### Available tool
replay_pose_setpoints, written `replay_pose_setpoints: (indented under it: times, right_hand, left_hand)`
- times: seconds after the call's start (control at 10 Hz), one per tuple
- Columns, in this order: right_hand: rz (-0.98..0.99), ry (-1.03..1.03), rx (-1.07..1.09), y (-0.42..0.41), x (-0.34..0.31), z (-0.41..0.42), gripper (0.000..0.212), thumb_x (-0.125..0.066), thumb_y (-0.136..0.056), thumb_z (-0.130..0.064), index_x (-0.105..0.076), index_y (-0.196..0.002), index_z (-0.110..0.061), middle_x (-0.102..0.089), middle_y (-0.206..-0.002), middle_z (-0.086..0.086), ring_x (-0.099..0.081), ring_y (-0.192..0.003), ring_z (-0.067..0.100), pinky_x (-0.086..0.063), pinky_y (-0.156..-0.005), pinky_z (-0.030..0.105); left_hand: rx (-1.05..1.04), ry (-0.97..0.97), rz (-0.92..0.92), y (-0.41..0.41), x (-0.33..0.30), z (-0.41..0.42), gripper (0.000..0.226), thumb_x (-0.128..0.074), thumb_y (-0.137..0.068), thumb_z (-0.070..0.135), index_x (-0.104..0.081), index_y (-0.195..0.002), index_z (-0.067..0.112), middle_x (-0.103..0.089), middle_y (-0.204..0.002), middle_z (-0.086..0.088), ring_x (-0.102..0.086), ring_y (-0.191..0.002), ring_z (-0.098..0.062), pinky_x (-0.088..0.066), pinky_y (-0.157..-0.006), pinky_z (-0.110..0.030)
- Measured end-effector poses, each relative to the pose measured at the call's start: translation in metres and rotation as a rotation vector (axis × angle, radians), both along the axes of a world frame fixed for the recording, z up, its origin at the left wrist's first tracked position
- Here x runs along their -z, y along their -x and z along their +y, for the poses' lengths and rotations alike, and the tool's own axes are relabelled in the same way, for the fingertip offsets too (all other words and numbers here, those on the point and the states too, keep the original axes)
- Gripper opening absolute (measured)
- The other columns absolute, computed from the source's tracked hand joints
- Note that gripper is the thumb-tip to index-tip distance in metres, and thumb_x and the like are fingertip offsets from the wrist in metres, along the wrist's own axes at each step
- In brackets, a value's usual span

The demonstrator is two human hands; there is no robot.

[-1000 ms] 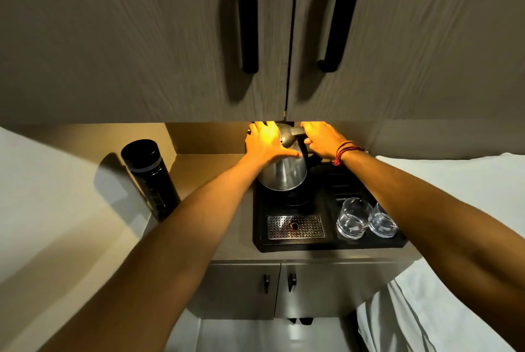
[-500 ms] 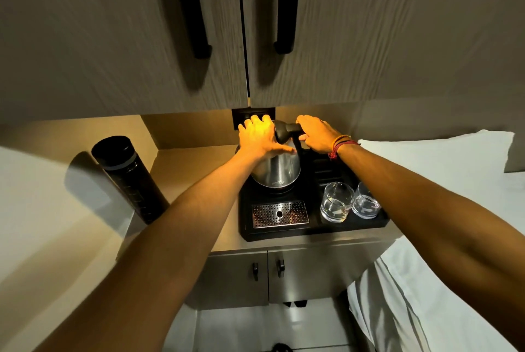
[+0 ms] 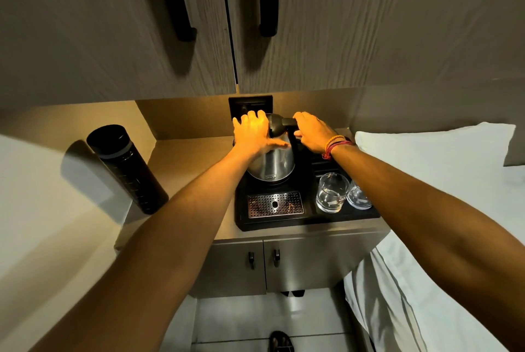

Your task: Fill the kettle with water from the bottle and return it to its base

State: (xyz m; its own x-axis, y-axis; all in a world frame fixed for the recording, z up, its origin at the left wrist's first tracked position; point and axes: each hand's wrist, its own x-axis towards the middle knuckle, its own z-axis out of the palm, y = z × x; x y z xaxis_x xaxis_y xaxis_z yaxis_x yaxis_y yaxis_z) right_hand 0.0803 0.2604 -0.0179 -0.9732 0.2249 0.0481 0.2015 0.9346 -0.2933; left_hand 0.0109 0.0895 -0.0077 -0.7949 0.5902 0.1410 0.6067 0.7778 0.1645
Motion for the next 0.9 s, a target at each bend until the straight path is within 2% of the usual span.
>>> replay_pose_setpoints:
  times: [0.1, 0.2, 0.3, 0.4, 0.5, 0.7, 0.8, 0.9]
  right_hand:
    - [0.006, 0.011, 0.031, -0.002, 0.003, -0.003, 0.043, -0.055, -0.095, -0.018, -0.044, -0.135, -0.007, -0.050, -0.138, 0.014, -0.053, -0.127, 0.035, -0.049, -0.092, 0.043]
    - [0.066, 0.015, 0.138, -0.017, 0.016, -0.012, 0.070, -0.049, -0.098, -0.026, -0.016, -0.157, -0.005, -0.017, -0.166, 0.012, -0.015, -0.156, 0.029, -0.028, -0.122, 0.045]
    - [0.101, -0.030, 0.162, -0.028, 0.027, -0.021, 0.077, -0.047, -0.098, -0.027, -0.006, -0.159, -0.003, -0.003, -0.168, 0.013, -0.001, -0.158, 0.027, -0.019, -0.126, 0.041]
    - [0.124, -0.001, 0.171, -0.034, 0.032, -0.033, 0.084, -0.048, -0.089, -0.018, -0.004, -0.158, 0.000, -0.001, -0.168, 0.015, 0.001, -0.158, 0.028, -0.015, -0.128, 0.040]
    - [0.113, -0.050, 0.159, -0.033, 0.031, -0.032, 0.089, -0.049, -0.083, -0.019, -0.005, -0.158, 0.001, -0.002, -0.168, 0.017, 0.001, -0.157, 0.031, -0.010, -0.129, 0.043]
    - [0.055, -0.387, 0.052, -0.041, 0.026, -0.023, 0.082, -0.036, -0.084, -0.020, -0.007, -0.157, 0.005, -0.010, -0.165, 0.024, -0.008, -0.156, 0.037, -0.012, -0.128, 0.047]
    - [-0.068, -0.388, 0.021, -0.039, 0.014, -0.033, 0.091, -0.043, -0.080, -0.022, -0.002, -0.156, 0.006, -0.006, -0.165, 0.027, -0.006, -0.156, 0.038, -0.011, -0.128, 0.046]
    - [-0.069, -0.296, 0.053, -0.040, 0.009, -0.046, 0.098, -0.050, -0.080, -0.025, 0.003, -0.157, 0.004, 0.001, -0.165, 0.027, -0.002, -0.156, 0.038, -0.010, -0.128, 0.046]
  left_hand:
    - [0.006, -0.025, 0.005, 0.000, 0.005, -0.006, 0.115, -0.063, -0.062, 0.088, -0.042, -0.138, 0.004, -0.054, -0.136, -0.017, -0.049, -0.128, -0.035, -0.028, -0.112, -0.061]
    - [0.032, -0.080, 0.001, -0.004, 0.020, -0.018, 0.122, -0.058, -0.073, 0.083, -0.017, -0.156, 0.003, -0.034, -0.158, -0.015, -0.030, -0.146, -0.030, -0.014, -0.118, -0.061]
    - [0.028, -0.085, 0.021, -0.009, 0.028, -0.024, 0.120, -0.055, -0.078, 0.080, -0.007, -0.158, 0.005, -0.016, -0.166, -0.012, -0.014, -0.153, -0.027, -0.009, -0.121, -0.058]
    - [0.017, -0.056, 0.063, -0.017, 0.035, -0.029, 0.114, -0.049, -0.084, 0.077, -0.001, -0.159, 0.006, -0.005, -0.168, -0.011, -0.004, -0.154, -0.025, -0.006, -0.123, -0.055]
    - [0.006, -0.037, 0.084, -0.020, 0.036, -0.031, 0.111, -0.046, -0.086, 0.077, -0.002, -0.159, 0.007, -0.005, -0.168, -0.011, -0.002, -0.154, -0.025, -0.004, -0.123, -0.054]
    - [-0.024, 0.023, 0.102, -0.022, 0.031, -0.030, 0.109, -0.045, -0.086, 0.078, -0.005, -0.159, 0.007, -0.009, -0.168, -0.010, -0.002, -0.154, -0.025, -0.003, -0.122, -0.053]
    - [-0.041, 0.071, 0.061, -0.022, 0.024, -0.030, 0.108, -0.046, -0.087, 0.075, -0.005, -0.159, 0.007, -0.010, -0.167, -0.010, -0.002, -0.154, -0.025, -0.003, -0.122, -0.054]
    - [-0.028, 0.178, 0.099, -0.026, 0.014, -0.027, 0.106, -0.046, -0.088, 0.074, -0.005, -0.159, 0.006, -0.008, -0.168, -0.010, 0.000, -0.154, -0.027, -0.001, -0.122, -0.056]
